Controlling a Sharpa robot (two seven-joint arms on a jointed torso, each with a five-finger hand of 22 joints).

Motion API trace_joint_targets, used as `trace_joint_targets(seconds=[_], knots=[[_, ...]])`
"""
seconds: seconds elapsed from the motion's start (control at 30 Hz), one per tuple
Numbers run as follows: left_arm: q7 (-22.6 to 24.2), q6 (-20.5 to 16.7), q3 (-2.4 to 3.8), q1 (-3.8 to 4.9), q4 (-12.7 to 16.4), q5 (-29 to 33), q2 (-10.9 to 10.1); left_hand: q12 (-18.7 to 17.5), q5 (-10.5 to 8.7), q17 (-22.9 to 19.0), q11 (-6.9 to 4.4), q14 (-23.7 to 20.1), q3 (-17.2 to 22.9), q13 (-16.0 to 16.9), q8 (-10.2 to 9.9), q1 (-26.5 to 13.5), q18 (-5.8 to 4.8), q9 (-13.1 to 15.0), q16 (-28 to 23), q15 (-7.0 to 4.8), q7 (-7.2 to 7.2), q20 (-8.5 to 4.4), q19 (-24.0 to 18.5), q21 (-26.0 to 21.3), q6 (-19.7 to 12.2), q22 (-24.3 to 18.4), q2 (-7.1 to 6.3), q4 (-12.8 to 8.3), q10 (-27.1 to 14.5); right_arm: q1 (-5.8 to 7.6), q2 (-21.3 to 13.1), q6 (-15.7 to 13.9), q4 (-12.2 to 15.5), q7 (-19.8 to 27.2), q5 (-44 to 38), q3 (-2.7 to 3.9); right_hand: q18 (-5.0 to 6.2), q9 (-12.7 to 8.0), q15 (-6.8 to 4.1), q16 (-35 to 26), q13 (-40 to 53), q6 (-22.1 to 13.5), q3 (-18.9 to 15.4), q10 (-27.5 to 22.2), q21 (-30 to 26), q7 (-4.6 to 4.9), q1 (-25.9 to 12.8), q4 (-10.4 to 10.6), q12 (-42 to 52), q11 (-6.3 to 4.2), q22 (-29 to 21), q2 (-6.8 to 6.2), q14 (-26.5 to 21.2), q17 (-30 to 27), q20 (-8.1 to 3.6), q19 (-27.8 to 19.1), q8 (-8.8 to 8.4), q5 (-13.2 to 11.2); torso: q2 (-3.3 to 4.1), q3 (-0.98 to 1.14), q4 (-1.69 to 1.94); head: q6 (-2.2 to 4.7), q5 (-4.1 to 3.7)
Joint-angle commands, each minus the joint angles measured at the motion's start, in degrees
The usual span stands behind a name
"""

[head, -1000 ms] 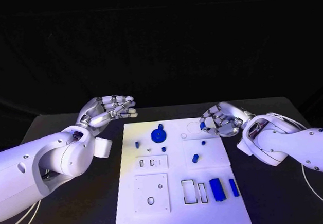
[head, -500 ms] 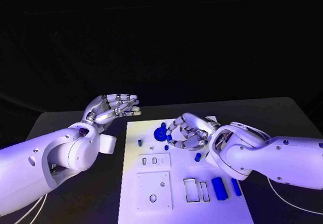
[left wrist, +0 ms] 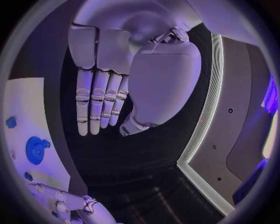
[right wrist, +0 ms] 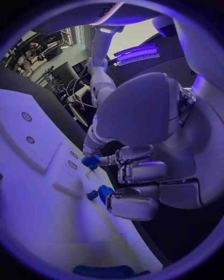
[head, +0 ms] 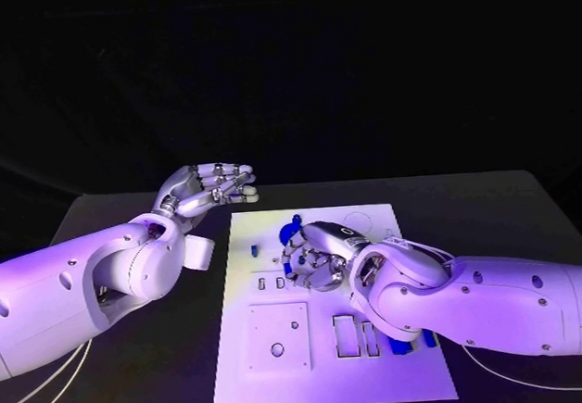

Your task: Assemble the parts on the task board

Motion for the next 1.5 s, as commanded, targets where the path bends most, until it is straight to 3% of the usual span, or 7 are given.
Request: trace_joint_targets(seconds=[0.03, 0.33, 0.53, 1.5], knots=[[0.2, 1.0, 0.03, 0.01, 0.1, -0.1, 0.1, -0.3, -0.16, 0.1, 0.26, -0.4, 0.2, 0.0, -0.4, 0.1, 0.68, 0.0, -0.3, 0.16, 0.51, 0.1, -0.2, -0.2, -0.4, -0.1, -0.15, -0.1, -0.1, -0.62, 0.8, 2.2, -0.4, -3.5, -4.5, -0.01, -0.55, 2.0, -0.15, 0.3, 6.3, -0.1, -0.1, 0.0, -0.3, -0.22, -0.5, 0.2, 0.3, 0.2, 0.3, 0.09, 6.0, 15.1, -0.14, -0.2, 2.15, 0.1, 0.04, 0.07, 0.11, -0.34, 0.29], [0.1, 0.9, 0.02, 0.01, 0.2, -0.1, 0.0, -0.3, -0.16, 0.1, 0.26, -0.4, 0.2, 0.0, -0.4, 0.1, 0.68, 0.0, -0.3, 0.16, 0.51, 0.1, -0.2, -0.2, -0.4, -0.1, -0.15, -0.1, -0.1, -1.78, 2.0, 3.4, -1.2, -4.5, -6.1, -0.09, -0.53, 2.0, -0.17, 0.3, 6.3, 0.0, -0.1, 0.0, -0.4, -0.25, -0.9, 0.3, 0.3, 0.17, 0.3, -0.19, 6.0, 15.1, -0.14, -0.2, 2.27, 0.1, -0.01, 0.11, -0.04, -0.88, 0.75], [0.1, 0.9, 0.02, 0.01, 0.2, -0.1, -0.1, -0.3, -0.16, 0.1, 0.26, -0.4, 0.2, 0.0, -0.4, 0.1, 0.68, 0.0, -0.3, 0.16, 0.51, 0.1, -0.2, -0.2, -0.4, -0.1, -0.15, -0.1, -0.1, -1.92, 2.1, 3.7, -1.4, -4.4, -6.8, -0.1, -0.54, 2.0, -0.18, 0.3, 6.3, 0.0, -0.2, 0.0, -0.3, -0.28, -1.1, 0.3, 0.3, 0.15, 0.3, -0.49, 6.0, 15.1, -0.14, -0.2, 2.31, 0.1, -0.03, 0.01, 0.03, -1.03, 0.53], [0.1, 1.0, 0.02, 0.01, 0.2, -0.1, -0.3, -0.3, -0.16, 0.1, 0.26, -0.4, 0.2, 0.0, -0.4, 0.1, 0.68, 0.0, -0.3, 0.16, 0.51, 0.1, -0.2, -0.2, -0.4, -0.1, -0.15, -0.1, -0.1, -1.99, 2.5, 3.6, -2.8, -4.9, -10.4, -0.13, -0.52, 2.0, -0.15, 0.3, 6.2, -0.4, -0.4, -0.1, -0.5, -0.17, -1.8, 0.5, 0.1, 0.21, 0.2, -1.53, 6.0, 15.1, -0.14, -0.2, 2.25, 0.1, 0.01, 0.05, 0.09, -0.93, 0.24]])
